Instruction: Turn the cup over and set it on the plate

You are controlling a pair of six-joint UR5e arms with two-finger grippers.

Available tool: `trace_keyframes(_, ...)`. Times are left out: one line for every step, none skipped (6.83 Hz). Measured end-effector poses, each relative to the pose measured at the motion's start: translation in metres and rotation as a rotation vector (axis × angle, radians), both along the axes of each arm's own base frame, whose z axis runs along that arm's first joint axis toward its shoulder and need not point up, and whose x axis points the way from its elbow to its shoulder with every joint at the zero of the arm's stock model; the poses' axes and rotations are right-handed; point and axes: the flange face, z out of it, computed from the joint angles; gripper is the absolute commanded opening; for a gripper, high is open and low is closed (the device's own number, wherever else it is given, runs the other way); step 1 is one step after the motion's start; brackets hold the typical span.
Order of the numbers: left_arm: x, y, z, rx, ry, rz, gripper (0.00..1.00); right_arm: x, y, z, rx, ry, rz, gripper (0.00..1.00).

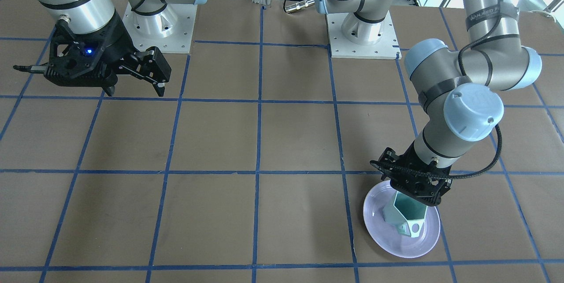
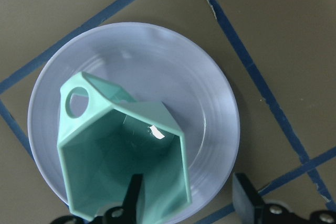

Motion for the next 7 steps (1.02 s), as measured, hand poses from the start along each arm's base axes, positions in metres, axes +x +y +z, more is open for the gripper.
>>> trace_keyframes(-0.001,0.008,0.033,0.007,-0.001,0.042,1.00,0.000,0.000,0.000,0.000,0.000,0.000,1.00)
trace_keyframes(-0.002,0.017,0.066,0.010,-0.001,0.093,1.00,0.000,0.000,0.000,0.000,0.000,0.000,1.00)
trace_keyframes(-0.005,0.028,0.098,0.005,0.000,0.153,1.00,0.000,0.000,0.000,0.000,0.000,0.000,1.00)
trace_keyframes(-0.009,0.042,0.122,0.001,0.001,0.215,1.00,0.000,0.000,0.000,0.000,0.000,0.000,1.00)
trace_keyframes(-0.013,0.054,0.138,0.004,0.004,0.280,1.00,0.000,0.000,0.000,0.000,0.000,0.000,1.00)
trace_keyframes(-0.019,0.063,0.148,0.000,0.007,0.337,1.00,0.000,0.000,0.000,0.000,0.000,0.000,1.00)
trace_keyframes(-0.034,0.070,0.155,-0.008,0.009,0.374,1.00,0.000,0.000,0.000,0.000,0.000,0.000,1.00)
